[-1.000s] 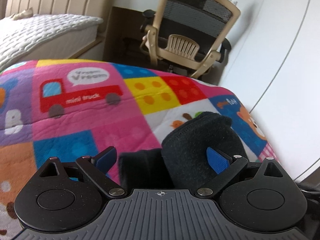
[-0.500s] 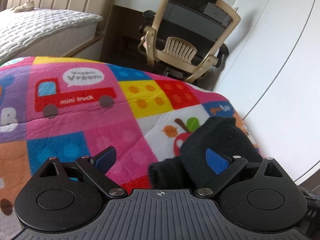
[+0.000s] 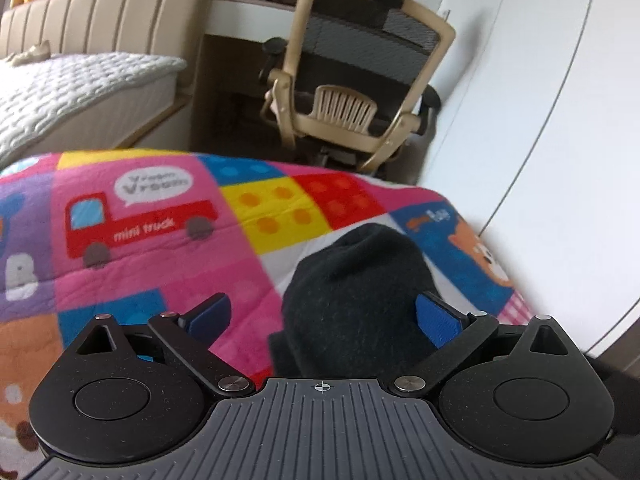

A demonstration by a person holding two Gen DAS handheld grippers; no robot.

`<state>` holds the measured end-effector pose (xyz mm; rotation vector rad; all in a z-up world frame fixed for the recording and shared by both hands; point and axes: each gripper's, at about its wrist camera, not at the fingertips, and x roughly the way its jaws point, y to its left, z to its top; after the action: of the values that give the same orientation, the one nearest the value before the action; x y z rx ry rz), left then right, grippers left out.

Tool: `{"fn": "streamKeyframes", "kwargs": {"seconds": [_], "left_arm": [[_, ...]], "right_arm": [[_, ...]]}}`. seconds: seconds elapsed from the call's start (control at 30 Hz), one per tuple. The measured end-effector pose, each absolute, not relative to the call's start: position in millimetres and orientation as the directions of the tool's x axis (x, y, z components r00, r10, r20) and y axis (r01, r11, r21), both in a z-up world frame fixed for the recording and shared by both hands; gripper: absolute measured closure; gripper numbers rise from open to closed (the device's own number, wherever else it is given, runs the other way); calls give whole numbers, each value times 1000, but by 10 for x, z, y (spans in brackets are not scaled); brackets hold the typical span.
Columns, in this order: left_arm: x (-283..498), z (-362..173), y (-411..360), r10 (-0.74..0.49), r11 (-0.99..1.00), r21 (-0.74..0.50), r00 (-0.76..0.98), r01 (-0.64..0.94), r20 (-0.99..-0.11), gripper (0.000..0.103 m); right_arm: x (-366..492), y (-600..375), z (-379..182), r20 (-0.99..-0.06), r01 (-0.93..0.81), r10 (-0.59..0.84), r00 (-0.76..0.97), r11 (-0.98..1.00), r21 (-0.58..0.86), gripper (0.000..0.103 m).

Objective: Fold clothes

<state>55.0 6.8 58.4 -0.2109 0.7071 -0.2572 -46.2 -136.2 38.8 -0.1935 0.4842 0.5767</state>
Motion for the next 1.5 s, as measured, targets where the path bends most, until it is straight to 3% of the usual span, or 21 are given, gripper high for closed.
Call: {"fn": "streamKeyframes", "kwargs": {"seconds": [0.3,0.4,0.47,0.57,0.77,0.9,1.1,1.2,1.5], "left_arm": [[589,399,394,-280,945,-314,727,93,-627,0],[607,352,443,-282,943,-323,722,85,-632,0],[613,323,426,-294,939,-330,714,93,-635,0],[629,270,421,-319,930,-352,701,103,-638,0],[752,165,425,-366,902,-421,691,98,-623,0],[909,173,206,-371,907,-401,688,126,-624,0],[1095,225,-201,-401,911,-348,674,222,-620,0],[1093,217,-212,-411,906,-359,669,223,-620,0],[595,237,119,-325,925,-362,731,114,-600,0]], "right_arm": [[81,-2064,449,-428,-403,597,678,790,463,21],[275,-1949,221,-477,-365,621,622,769,525,19],[375,-1853,40,-503,-346,648,572,747,568,7],[442,-1788,-134,-514,-322,670,536,725,608,7],[402,-1915,-122,-474,-325,672,568,713,621,31],[417,-2121,-147,-442,-287,649,619,712,641,35],[349,-2376,-165,-431,-223,581,690,738,637,34],[280,-2239,-116,-467,-249,540,700,797,550,31],[114,-1640,-67,-506,-346,446,738,895,283,12]]}}
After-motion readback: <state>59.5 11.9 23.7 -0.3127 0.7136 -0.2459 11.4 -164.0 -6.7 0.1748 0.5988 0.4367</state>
